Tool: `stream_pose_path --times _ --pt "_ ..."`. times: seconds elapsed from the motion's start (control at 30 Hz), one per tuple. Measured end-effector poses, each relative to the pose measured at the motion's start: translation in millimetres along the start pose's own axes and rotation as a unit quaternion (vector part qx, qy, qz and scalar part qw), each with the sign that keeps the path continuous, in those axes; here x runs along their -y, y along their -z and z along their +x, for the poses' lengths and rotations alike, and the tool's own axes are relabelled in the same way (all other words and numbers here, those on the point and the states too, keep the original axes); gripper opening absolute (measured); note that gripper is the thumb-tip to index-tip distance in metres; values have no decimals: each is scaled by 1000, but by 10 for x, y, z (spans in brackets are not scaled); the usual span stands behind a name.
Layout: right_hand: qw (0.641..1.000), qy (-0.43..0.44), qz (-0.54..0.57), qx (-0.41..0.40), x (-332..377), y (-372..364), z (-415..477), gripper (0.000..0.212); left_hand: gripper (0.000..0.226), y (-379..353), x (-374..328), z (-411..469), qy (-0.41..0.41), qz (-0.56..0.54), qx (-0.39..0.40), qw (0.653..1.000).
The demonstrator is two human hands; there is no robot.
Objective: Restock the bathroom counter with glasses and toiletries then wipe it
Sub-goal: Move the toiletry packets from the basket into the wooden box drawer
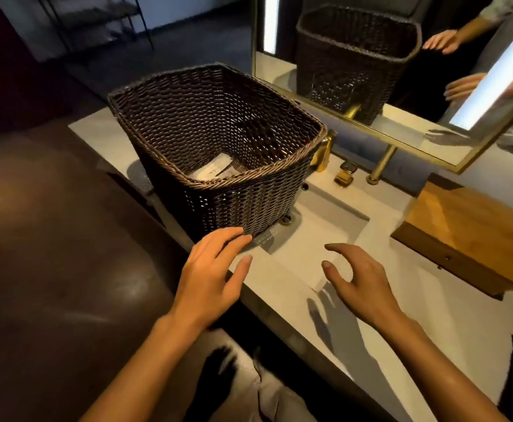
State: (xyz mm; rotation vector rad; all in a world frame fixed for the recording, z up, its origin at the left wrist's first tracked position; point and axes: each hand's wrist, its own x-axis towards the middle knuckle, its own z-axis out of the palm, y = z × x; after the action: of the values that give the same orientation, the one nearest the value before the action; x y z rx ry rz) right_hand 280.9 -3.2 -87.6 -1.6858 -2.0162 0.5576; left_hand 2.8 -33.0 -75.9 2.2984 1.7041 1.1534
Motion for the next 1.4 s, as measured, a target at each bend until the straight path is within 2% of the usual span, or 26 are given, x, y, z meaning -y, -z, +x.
stream_pose_path --times 0.1,0.17,0.3,0.4,0.5,0.67,0.73,0.8,0.87,0.93,1.03,1.1,1.2,1.3,1.4 --pt "993 98 21 -55 380 124 499 45 31 355 9 387 -27 33 -95 995" --pt "983 163 22 -79 569 190 842 50 34 492 146 607 -24 73 -99 992" --pt "963 270 -3 -25 726 164 1363 47 47 553 622 876 30 104 -5 994" --pt "953 302 18 13 667 52 1527 47 63 556 1021 1040 71 110 57 990" --pt "951 299 67 30 621 55 1601 45 61 591 1307 1263 48 129 79 987" --pt "945 318 18 75 656 197 1826 34 68 661 1628 1529 37 140 92 985" --pt "935 318 -51 147 809 344 1960 39 70 652 1712 1572 45 129 72 988" --pt "912 298 -126 252 1036 452 2155 61 72 605 1757 1570 50 110 47 992" --pt "885 268 -131 359 1254 427 2414 72 74 551 1766 1550 52 86 18 995" --pt "849 248 -133 448 1424 231 2749 68 75 520 1782 1534 57 65 -2 996" --pt "787 264 -217 514 1612 -251 3256 51 78 491 1810 1525 47 58 -20 997" --pt "772 284 -263 504 1692 -659 3478 49 79 469 1833 1523 38 55 -34 997" --pt "761 384 -307 423 1691 -1282 3599 53 80 437 1844 1515 35 49 -52 997" --pt "740 428 -299 425 1631 -1752 3550 61 78 433 1867 1505 28 35 -61 997" --pt "714 482 -285 421 1500 -2032 3453 45 78 396 1872 1524 22 29 -76 996"
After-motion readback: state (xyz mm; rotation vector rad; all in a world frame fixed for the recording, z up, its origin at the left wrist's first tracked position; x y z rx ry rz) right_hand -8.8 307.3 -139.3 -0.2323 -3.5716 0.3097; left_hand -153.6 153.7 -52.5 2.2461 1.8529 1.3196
